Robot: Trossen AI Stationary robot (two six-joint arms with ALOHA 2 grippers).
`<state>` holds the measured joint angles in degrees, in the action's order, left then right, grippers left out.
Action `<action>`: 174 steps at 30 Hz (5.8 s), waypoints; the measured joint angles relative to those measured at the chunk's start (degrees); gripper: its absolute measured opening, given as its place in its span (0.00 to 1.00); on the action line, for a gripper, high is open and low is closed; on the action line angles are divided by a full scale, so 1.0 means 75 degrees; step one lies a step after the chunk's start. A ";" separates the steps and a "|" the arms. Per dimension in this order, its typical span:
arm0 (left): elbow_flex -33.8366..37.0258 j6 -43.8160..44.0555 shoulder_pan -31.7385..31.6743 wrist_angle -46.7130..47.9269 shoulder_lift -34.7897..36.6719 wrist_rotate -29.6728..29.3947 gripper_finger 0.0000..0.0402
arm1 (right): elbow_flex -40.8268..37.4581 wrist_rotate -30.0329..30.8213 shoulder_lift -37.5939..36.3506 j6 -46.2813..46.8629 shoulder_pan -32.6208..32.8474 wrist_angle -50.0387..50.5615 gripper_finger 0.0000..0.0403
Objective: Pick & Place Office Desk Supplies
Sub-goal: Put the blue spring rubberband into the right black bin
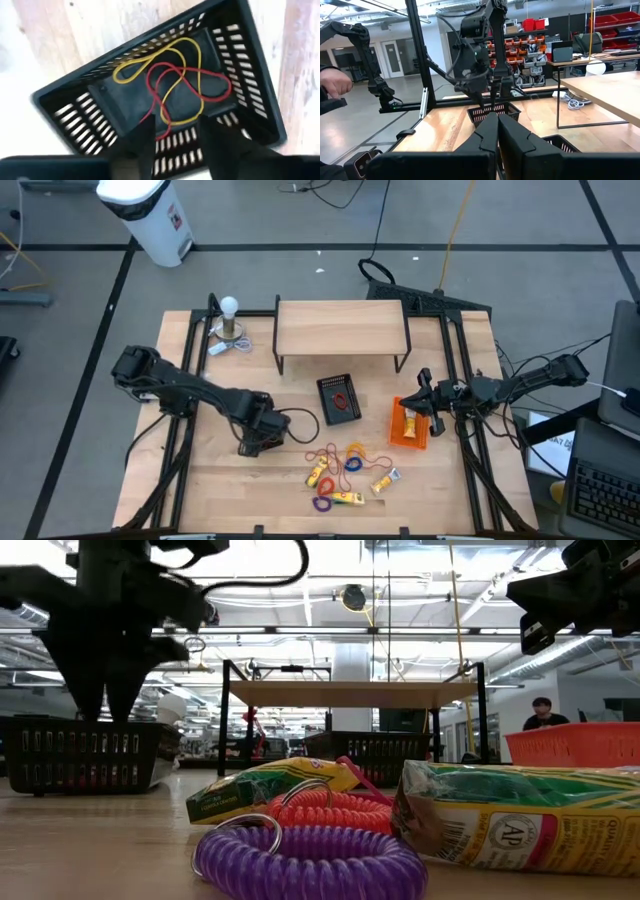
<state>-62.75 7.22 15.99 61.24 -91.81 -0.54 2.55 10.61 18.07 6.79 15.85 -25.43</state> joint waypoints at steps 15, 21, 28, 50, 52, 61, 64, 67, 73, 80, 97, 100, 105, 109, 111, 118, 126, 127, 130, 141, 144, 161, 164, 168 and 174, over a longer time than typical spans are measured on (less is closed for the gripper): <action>0.1609 -0.1666 -0.0902 -0.3822 0.5189 -0.0261 0.03 | 0.0000 0.0011 0.0002 0.0003 0.0001 0.0000 0.01; 0.4135 -0.0794 -0.1815 -0.6634 0.7801 0.0549 0.01 | 0.0000 0.0015 -0.0001 0.0003 -0.0001 0.0002 0.01; 0.5117 -0.0175 -0.2267 -0.7760 0.9503 0.0668 0.01 | 0.0000 0.0038 -0.0001 -0.0076 0.0000 0.0002 0.01; 0.7067 -0.0303 -0.2264 -0.8755 0.9919 0.0085 0.00 | 0.0000 0.0178 0.0252 0.0141 0.0001 0.0002 0.01; 0.7221 -0.0300 -0.2264 -0.8793 0.9917 0.0088 0.00 | 0.0000 0.0178 0.0252 0.0189 0.0001 0.0002 0.01; 0.7676 -0.0406 -0.2264 -0.8902 0.9919 0.0085 0.00 | 0.0000 0.0175 0.0252 0.0094 0.0001 0.0021 0.01; 0.7987 -0.0469 -0.2264 -0.9355 0.9919 0.0082 0.00 | 0.0000 0.0172 0.0252 0.0024 0.0001 0.0067 0.01; 0.8276 -0.0490 -0.2264 -0.9785 0.9922 0.0053 0.00 | 0.0000 0.0172 0.0249 0.0055 0.0001 0.0058 0.01; 0.8266 -0.0541 -0.2264 -1.0216 0.9931 -0.0014 0.00 | 0.0003 0.0194 0.0252 0.0020 0.0001 -0.0118 0.01; 0.8257 -0.0262 -0.2264 -1.0342 0.9928 -0.0571 0.04 | 0.0427 0.0992 0.0696 -0.0161 -0.0005 -0.0119 0.01; 0.8254 0.0251 -0.2264 -1.0064 0.9925 -0.0743 0.05 | 0.3899 0.1367 0.3706 -0.0196 0.0930 0.2597 0.01; 0.8254 0.0250 -0.2264 -1.0067 0.9925 -0.0743 0.05 | 0.4481 0.1336 0.4325 0.0049 0.1149 0.3047 0.01; 0.8254 0.0263 -0.2264 -1.0073 0.9925 -0.0743 0.05 | 0.5155 0.0750 0.5575 0.0158 0.1456 0.3094 0.01; 0.8254 0.0263 -0.2264 -1.0077 0.9927 -0.0855 0.05 | 0.5469 0.0747 0.6580 0.0136 0.1660 0.3167 0.01; 0.8254 0.0286 -0.2264 -1.0079 0.9926 -0.0983 0.05 | 0.5602 0.0697 0.6980 0.0232 0.1733 0.3210 0.02; 0.8254 0.0613 -0.2264 -1.0084 0.9928 -0.1343 0.05 | 0.5831 0.0103 0.8199 0.0802 0.1773 0.3204 0.21; 0.8254 0.1026 -0.2264 -1.0064 0.9927 -0.1336 0.05 | 0.5829 -0.0052 0.9342 0.0403 0.2289 0.2416 0.35; 0.8254 0.1086 -0.2264 -1.0044 0.9928 -0.1335 0.05 | 0.5829 -0.0033 0.9408 0.0349 0.2367 0.2309 0.35; 0.8254 0.1149 -0.2264 -0.9951 0.9925 -0.1334 0.05 | 0.5829 0.0036 0.9650 0.0225 0.2517 0.1901 0.34; 0.8252 0.1312 -0.2264 -0.9945 0.9925 -0.1337 0.05 | 0.6517 0.0402 1.1095 0.0558 0.2490 0.1959 0.32; 0.8252 0.1311 -0.2264 -0.9911 0.9927 -0.1336 0.05 | 0.6785 0.1031 1.1354 0.0485 0.2484 0.2394 0.32; 0.8252 0.0981 -0.2264 -0.9786 0.9925 -0.1340 0.05 | 0.6953 0.1132 1.1455 0.1162 0.2498 0.3460 0.31; 0.8252 0.0878 -0.2264 -0.9790 0.9927 -0.1340 0.05 | 0.6951 0.0927 1.1450 0.1211 0.2437 0.3635 0.29; 0.8252 0.0856 -0.2264 -0.9790 0.9926 -0.1340 0.05 | 0.6951 0.0610 1.1446 0.1210 0.2394 0.3599 0.25; 0.8252 0.0860 -0.2264 -0.9793 0.9928 -0.1340 0.05 | 0.6951 0.0343 1.1440 0.1320 0.2293 0.3649 0.19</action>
<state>-0.86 13.67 -0.99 -12.21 -17.34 -10.59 54.68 13.18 103.88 16.69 33.04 1.95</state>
